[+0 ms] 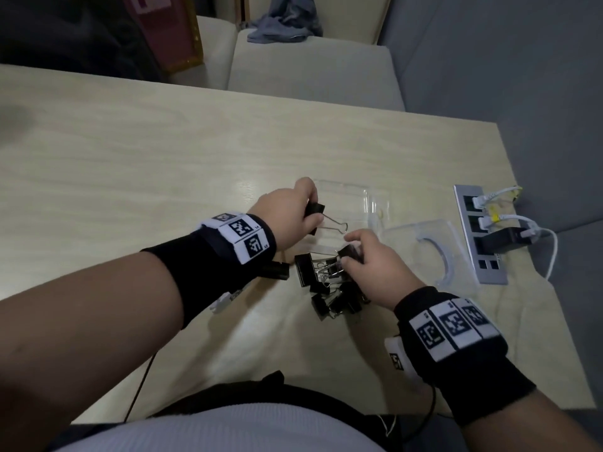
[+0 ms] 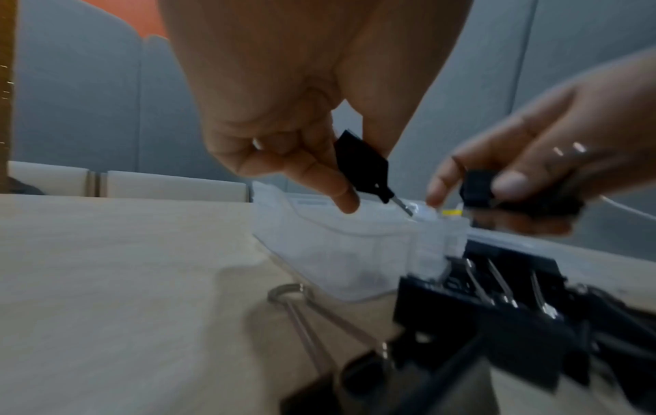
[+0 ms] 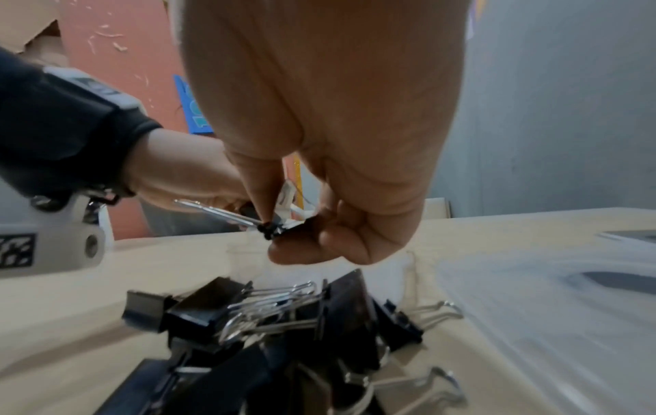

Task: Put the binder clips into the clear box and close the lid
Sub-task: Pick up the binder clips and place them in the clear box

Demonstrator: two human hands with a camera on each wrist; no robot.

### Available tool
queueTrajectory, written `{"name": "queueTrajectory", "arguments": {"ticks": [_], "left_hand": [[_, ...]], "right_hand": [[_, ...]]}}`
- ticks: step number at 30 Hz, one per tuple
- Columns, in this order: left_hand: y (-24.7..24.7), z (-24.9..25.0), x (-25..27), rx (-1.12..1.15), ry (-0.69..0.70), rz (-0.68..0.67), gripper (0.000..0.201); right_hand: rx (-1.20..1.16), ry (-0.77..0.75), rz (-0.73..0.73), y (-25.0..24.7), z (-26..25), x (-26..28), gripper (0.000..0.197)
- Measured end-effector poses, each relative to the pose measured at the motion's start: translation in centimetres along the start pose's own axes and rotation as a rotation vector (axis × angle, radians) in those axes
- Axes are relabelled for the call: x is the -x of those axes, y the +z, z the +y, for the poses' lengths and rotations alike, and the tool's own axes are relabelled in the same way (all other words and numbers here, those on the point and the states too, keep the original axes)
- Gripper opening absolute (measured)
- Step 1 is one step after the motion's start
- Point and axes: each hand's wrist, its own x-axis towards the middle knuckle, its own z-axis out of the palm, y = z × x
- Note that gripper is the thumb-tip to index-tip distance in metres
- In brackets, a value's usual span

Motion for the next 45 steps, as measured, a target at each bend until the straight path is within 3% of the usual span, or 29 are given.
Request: {"name": "queueTrajectory", "arguments": {"ticks": [5,12,16,19,22,28,33,35,41,45], "left_hand": [[1.8,0.0,0.1,-0.282,0.054,0.058,0.029],[1.4,-1.4,0.3,-0.341,0.056,0.087,0.03],[1.2,-1.7,0.8,-0.34,0.032,0.08,0.034],[1.3,-1.9,1.1,-0.331,0.009,0.071,0.037],[1.4,-2.2,1.2,-0.291,-0.017,0.068,0.037],[1.3,-2.7,1.1,-0.28,-0.024,0.057,0.036],[1.3,-2.7,1.2,-0.276,-0.018,0.052,0.037],[1.4,-2.7,1.2,-0.275,-0.017,0.052,0.037],[1.3,-2.7,1.2,-0.288,-0.014,0.044,0.037],[1.2,-2.6,1.4,-0.283,-0.013,0.033,0.037]], "right_hand": [[-0.104,0.027,0.191,-2.5,0.4,-0.2,0.027],[0.027,-0.1,0.364,-3.7,0.1,-2.7,0.031],[0.252,-0.25,0.336,-2.8,-0.7,-4.1,0.045],[0.53,-0.326,0.155,-2.0,-1.3,-5.2,0.057],[0.708,-0.303,0.042,-1.3,-1.4,-6.1,0.059],[0.696,-0.3,0.068,-0.9,-1.0,-6.6,0.039],[0.182,-0.177,0.299,-1.4,-1.2,-5.8,0.015],[0.097,-0.123,0.401,-1.5,-1.0,-5.6,0.011],[0.543,-0.018,0.318,-0.4,0.1,-4.8,0.031],[0.595,-0.008,0.274,-0.1,0.1,-4.2,0.042]]}}
